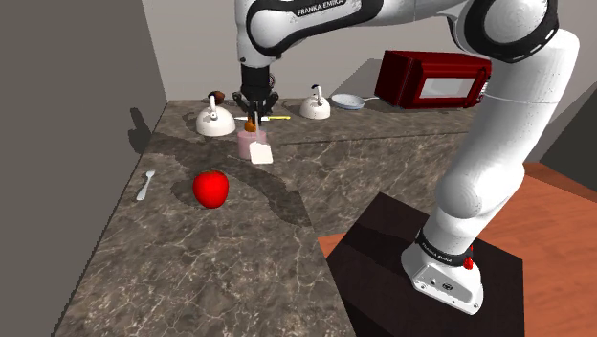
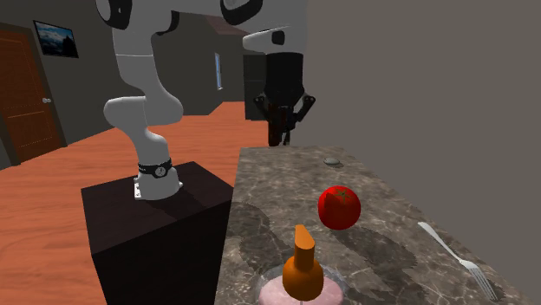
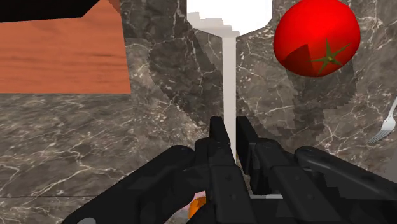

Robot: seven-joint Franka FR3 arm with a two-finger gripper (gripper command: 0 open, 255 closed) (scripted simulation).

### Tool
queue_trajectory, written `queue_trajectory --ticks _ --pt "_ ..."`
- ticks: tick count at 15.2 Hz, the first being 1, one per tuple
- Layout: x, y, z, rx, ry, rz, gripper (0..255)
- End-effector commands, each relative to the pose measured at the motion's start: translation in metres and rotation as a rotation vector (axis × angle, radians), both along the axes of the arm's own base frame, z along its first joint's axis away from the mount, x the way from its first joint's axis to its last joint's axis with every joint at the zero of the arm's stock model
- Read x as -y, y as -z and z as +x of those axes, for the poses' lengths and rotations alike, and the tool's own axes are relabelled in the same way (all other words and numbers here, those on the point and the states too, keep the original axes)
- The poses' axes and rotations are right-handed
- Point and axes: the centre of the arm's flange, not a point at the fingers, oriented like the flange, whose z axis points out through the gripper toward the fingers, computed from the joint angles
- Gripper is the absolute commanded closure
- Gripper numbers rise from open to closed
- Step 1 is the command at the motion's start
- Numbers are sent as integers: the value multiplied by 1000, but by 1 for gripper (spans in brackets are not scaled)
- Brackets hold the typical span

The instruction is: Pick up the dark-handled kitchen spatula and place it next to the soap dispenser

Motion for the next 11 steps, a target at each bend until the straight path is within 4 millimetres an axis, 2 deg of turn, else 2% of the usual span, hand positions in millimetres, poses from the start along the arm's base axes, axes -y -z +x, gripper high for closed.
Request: queue_trajectory --ticks 1,11 --pt "2 10 2 0 -1 0 255" --pt "2 63 2 0 -1 0 255"
